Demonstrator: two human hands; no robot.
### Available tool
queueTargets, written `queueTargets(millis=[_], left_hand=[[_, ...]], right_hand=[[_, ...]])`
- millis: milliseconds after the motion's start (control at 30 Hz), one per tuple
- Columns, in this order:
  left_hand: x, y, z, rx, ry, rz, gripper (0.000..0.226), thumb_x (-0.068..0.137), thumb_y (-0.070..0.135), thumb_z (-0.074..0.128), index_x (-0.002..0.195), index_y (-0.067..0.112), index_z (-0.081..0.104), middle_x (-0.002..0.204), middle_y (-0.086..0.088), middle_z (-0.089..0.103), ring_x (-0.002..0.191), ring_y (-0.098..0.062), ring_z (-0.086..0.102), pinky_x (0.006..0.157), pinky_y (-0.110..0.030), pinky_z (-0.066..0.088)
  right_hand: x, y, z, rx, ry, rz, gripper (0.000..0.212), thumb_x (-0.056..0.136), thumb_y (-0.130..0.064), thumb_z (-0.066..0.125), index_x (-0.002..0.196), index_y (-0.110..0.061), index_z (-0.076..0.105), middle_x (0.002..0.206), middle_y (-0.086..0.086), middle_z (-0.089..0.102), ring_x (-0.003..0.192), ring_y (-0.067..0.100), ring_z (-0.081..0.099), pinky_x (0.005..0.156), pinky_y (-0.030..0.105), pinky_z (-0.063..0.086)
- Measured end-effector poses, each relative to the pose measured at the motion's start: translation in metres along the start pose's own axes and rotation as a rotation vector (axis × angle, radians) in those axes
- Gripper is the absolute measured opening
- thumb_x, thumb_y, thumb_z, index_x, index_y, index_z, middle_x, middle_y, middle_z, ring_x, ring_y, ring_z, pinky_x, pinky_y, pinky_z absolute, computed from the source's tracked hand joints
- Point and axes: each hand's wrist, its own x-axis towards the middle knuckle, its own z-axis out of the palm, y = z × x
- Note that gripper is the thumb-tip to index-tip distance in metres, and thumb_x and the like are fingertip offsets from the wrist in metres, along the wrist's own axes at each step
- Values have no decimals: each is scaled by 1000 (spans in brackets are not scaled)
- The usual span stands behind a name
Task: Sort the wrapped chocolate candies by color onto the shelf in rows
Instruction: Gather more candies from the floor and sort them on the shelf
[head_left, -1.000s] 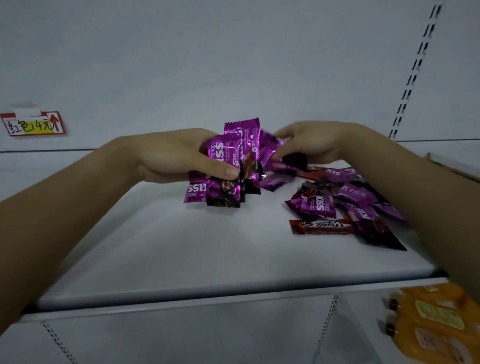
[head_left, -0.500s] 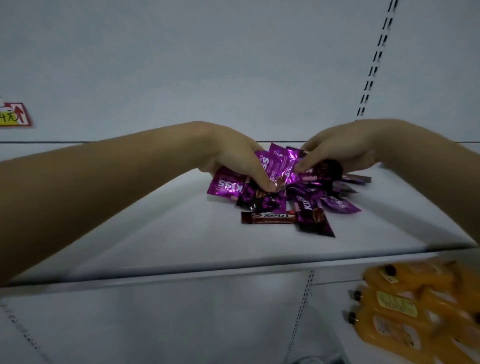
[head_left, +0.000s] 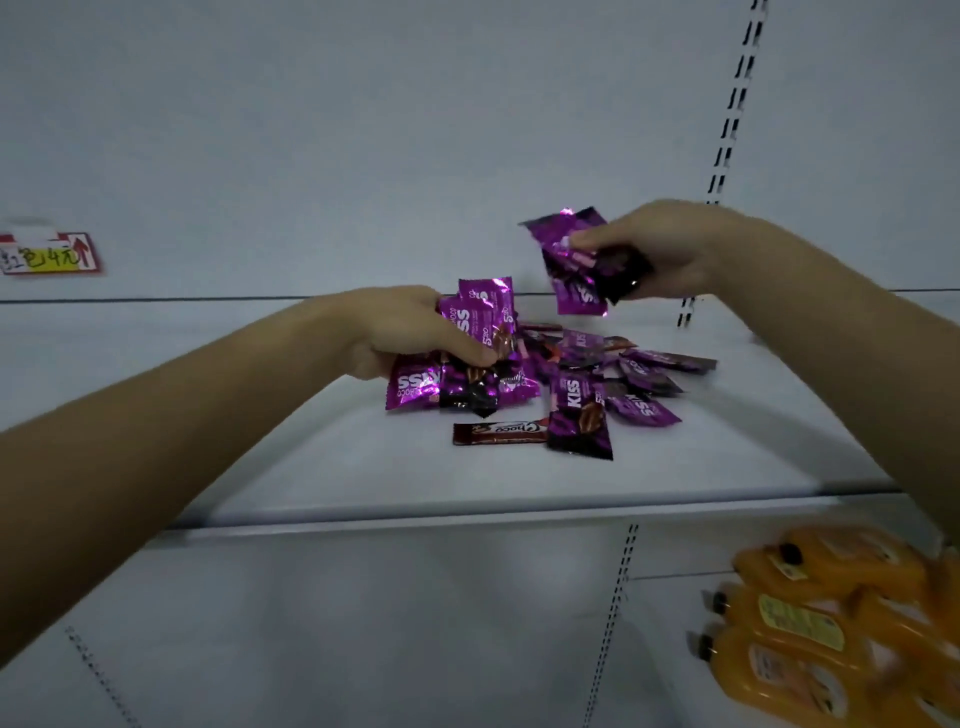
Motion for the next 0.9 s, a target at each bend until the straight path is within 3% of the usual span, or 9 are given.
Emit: queueTargets(millis=[67,200,267,333,400,500,667,800,900], left_hand=[[0,-5,-13,-68,36,31,27,72,10,74,98,7,68,99,-9,73,90,-20,69,80,-28,57],[-1,-10,-42,-140,78,51,22,68,12,74,90,10,69,92,-6,74,85,-17,70,74,-26,59],[3,-12,-53,-144,79,33,26,59,18,80,83,13,73,92,-6,74,85,-17,71,72,-27,59],[11,-16,-60,-129,95,-7,43,58,21,84,99,12,72,104,-8,73,96,-21,70,78,-32,58],[19,-18,-60,-110,141,-44,43,74,17,77,114,9,65,115,-11,69,103,-25,67,85,-37,56],[28,-18,-59,-105,166,-68,36,82,11,70,116,6,63,117,-13,68,102,-26,66,86,-38,55],[32,-9,-48,199,52,-146,29,77,15,76,104,10,67,104,-8,72,95,-23,69,82,-37,54],[33,3,-42,378,-2,-179,32,74,24,79,102,15,66,104,-6,71,100,-26,66,96,-45,49],[36,8,-38,489,-8,-154,30,76,28,77,102,19,63,105,-5,68,97,-27,65,92,-42,51]], right_hand=[[1,-6,-18,93,-34,10,7,89,-15,60,91,-9,58,89,5,65,79,12,62,65,23,57],[9,6,-34,-11,-113,136,19,82,-15,63,99,-7,59,98,6,64,88,14,61,81,24,54],[14,16,-30,-86,-158,189,16,85,-14,62,98,-6,60,97,7,64,88,15,61,80,25,55],[16,23,-19,-178,-188,226,9,88,-15,60,93,-7,60,93,7,63,86,17,59,82,28,53],[18,29,-8,-304,-163,261,11,87,-15,63,94,-6,61,91,8,64,84,18,59,76,29,51],[21,34,7,-503,-65,263,35,81,-22,73,110,-7,60,106,9,64,95,23,59,77,31,47],[19,28,23,-556,11,153,54,79,-20,75,126,-9,51,112,11,60,99,26,56,92,39,45],[13,7,7,-342,6,14,70,72,-13,77,133,-7,45,119,15,61,99,25,63,81,36,54],[0,-7,-12,-309,-161,74,49,79,-13,69,125,-6,52,118,12,64,102,22,64,84,33,52]])
